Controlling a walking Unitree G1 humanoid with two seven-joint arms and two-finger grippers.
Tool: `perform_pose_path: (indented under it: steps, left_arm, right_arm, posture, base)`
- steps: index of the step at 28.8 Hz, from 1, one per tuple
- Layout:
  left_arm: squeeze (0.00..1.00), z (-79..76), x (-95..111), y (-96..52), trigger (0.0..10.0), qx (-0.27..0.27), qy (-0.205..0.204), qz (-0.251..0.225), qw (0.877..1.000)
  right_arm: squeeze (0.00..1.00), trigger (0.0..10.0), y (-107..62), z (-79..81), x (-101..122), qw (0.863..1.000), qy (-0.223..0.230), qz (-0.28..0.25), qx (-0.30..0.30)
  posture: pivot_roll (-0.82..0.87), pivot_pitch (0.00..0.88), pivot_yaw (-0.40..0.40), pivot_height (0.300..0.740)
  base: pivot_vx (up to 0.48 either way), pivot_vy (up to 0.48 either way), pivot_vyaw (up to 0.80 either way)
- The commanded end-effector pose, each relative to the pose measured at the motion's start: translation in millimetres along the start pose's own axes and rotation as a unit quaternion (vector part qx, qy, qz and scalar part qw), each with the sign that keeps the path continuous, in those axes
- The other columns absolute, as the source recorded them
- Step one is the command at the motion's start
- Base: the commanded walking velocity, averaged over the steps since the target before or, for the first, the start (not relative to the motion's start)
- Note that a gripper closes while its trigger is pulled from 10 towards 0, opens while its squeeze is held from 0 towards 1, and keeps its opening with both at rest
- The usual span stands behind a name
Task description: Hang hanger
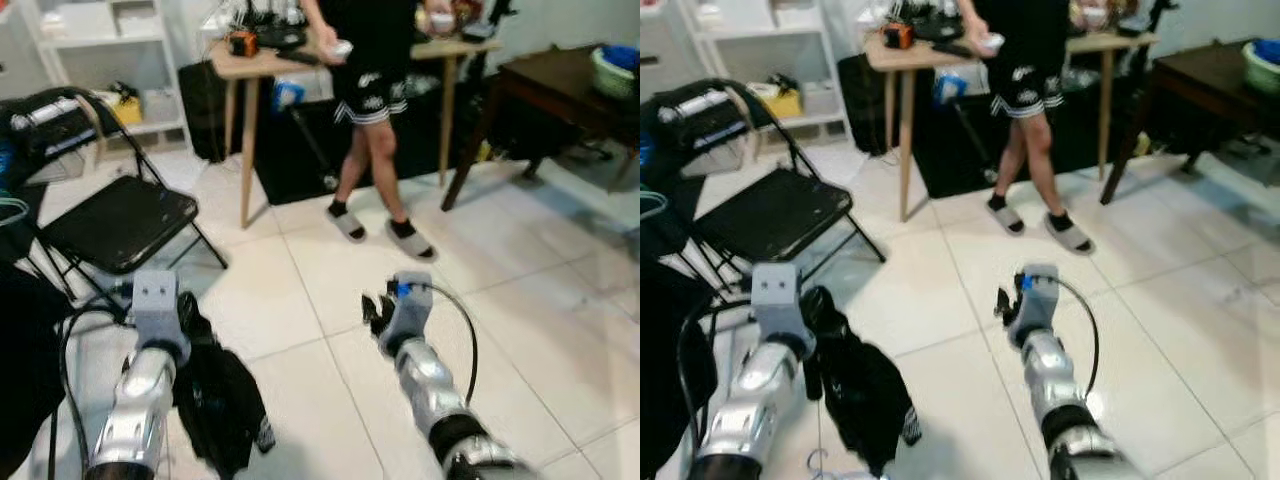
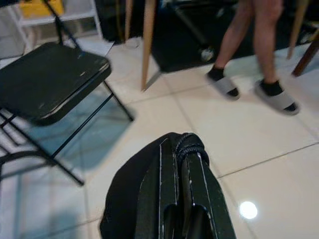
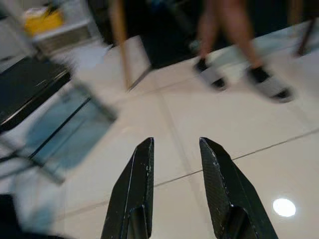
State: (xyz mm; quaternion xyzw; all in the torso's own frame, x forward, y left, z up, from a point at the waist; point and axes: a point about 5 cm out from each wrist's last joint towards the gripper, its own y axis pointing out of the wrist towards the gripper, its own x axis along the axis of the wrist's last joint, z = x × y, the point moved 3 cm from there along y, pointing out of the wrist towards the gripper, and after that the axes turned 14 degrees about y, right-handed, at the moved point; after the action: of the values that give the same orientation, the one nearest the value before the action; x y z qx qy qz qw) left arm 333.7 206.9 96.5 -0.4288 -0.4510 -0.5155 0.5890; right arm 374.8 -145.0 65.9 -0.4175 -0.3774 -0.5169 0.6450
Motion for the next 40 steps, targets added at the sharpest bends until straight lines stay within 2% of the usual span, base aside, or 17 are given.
perform_pose_path:
  steps: [1, 4, 7, 8, 11, 12, 15, 17, 19, 23, 25, 30, 35, 38, 40]
  left_arm:
    - [0.00, 2.6, -4, 1.6, 10.0, -0.001, -0.005, 0.014, 1.000]
    - [0.00, -0.9, 1, 9.1, 10.0, -0.006, -0.001, 0.016, 1.000]
    - [0.00, -0.4, 0, 10.7, 10.0, 0.001, -0.006, 0.029, 1.000]
    - [0.00, -3.6, 4, 16.2, 10.0, -0.004, 0.002, 0.028, 1.000]
    - [0.00, -5.4, 10, 18.7, 10.0, -0.005, 0.034, 0.015, 0.999]
    - [0.00, -6.1, 8, 18.7, 10.0, -0.001, 0.014, 0.019, 1.000]
    - [0.00, -11.5, 7, 19.8, 10.0, -0.003, -0.009, 0.020, 1.000]
    - [0.00, -11.5, 7, 19.8, 10.0, -0.003, -0.009, 0.020, 1.000]
    - [0.00, -21.7, 6, 16.8, 10.0, -0.022, -0.007, 0.015, 1.000]
    - [0.00, -23.6, -7, 9.1, 10.0, -0.025, 0.022, 0.031, 0.999]
    - [0.00, -22.5, -10, 8.2, 10.0, -0.020, 0.022, 0.038, 0.999]
    - [0.00, -25.3, -12, 7.6, 10.0, -0.028, 0.022, 0.038, 0.999]
    - [0.00, -29.3, -18, 3.2, 10.0, -0.035, 0.001, 0.038, 0.999]
    - [0.00, -29.2, -20, 1.2, 10.0, -0.031, 0.006, 0.041, 0.999]
    - [0.00, -31.4, -25, -2.5, 10.0, -0.035, 0.008, 0.051, 0.998]
  right_arm:
    - [0.00, 10.0, -3.0, -11.0, -7, 1.000, 0.003, 0.019, -0.018]
    - [0.00, 10.0, -1.8, -16.6, -1, 1.000, -0.002, 0.015, -0.026]
    - [0.00, 10.0, -1.8, -19.4, 1, 0.999, 0.015, 0.009, -0.038]
    - [0.00, 10.0, 0.4, -17.7, 5, 0.999, 0.011, 0.006, -0.036]
    - [0.00, 10.0, 0.3, -16.4, 5, 0.999, 0.018, 0.001, -0.038]
    - [0.00, 10.0, -1.5, -15.5, -1, 0.999, 0.027, 0.005, -0.039]
    - [0.00, 10.0, -3.8, -12.8, -10, 0.999, 0.021, 0.023, -0.033]
    - [0.00, 10.0, -3.8, -12.8, -10, 0.999, 0.021, 0.023, -0.033]
    - [0.00, 10.0, -5.7, -10.8, -17, 0.999, 0.012, 0.032, -0.027]
    - [0.00, 10.0, -9.4, -9.0, -24, 0.999, 0.021, 0.034, -0.027]
    - [0.00, 10.0, -11.0, -8.6, -28, 0.999, 0.027, 0.039, -0.025]
    - [0.00, 10.0, -13.8, -7.6, -35, 0.998, 0.028, 0.047, -0.024]
    - [0.00, 10.0, -19.0, -6.1, -45, 0.998, 0.028, 0.053, -0.029]
    - [0.00, 10.0, -22.1, -8.7, -48, 0.998, 0.021, 0.054, -0.033]
    - [0.00, 10.0, -29.8, -18.1, -56, 0.997, 0.030, 0.059, -0.049]
  posture:
    - [0.05, 0.103, 0.013, 0.740]
    - [0.04, 0.108, 0.020, 0.740]
    - [0.04, 0.100, 0.030, 0.740]
    - [0.04, 0.103, 0.021, 0.740]
    - [0.03, 0.135, 0.009, 0.740]
    - [0.03, 0.105, -0.002, 0.740]
    - [0.03, 0.116, -0.018, 0.740]
    - [0.03, 0.116, -0.018, 0.740]
    - [0.03, 0.120, -0.014, 0.740]
    - [0.02, 0.102, -0.010, 0.740]
    - [0.03, 0.081, -0.006, 0.740]
    - [0.03, 0.088, -0.010, 0.740]
    - [0.01, 0.071, -0.016, 0.740]
    - [0.01, 0.058, -0.014, 0.740]
    - [0.02, 0.059, -0.010, 0.740]
  base:
    - [0.000, 0.000, -0.80]
    - [0.000, 0.000, -0.80]
    - [0.000, 0.000, -0.80]
    - [0.000, 0.000, -0.80]
    - [0.000, 0.000, -0.80]
    - [0.000, 0.000, -0.80]
    - [0.000, 0.000, -0.80]
    - [0.000, 0.000, -0.80]
    - [0.000, 0.000, -0.80]
    - [0.000, 0.000, -0.80]
    - [0.000, 0.000, -0.80]
    - [0.000, 0.000, -0.80]
    - [0.000, 0.000, -0.80]
    - [0.000, 0.000, -0.80]
    - [0.000, 0.000, -0.80]
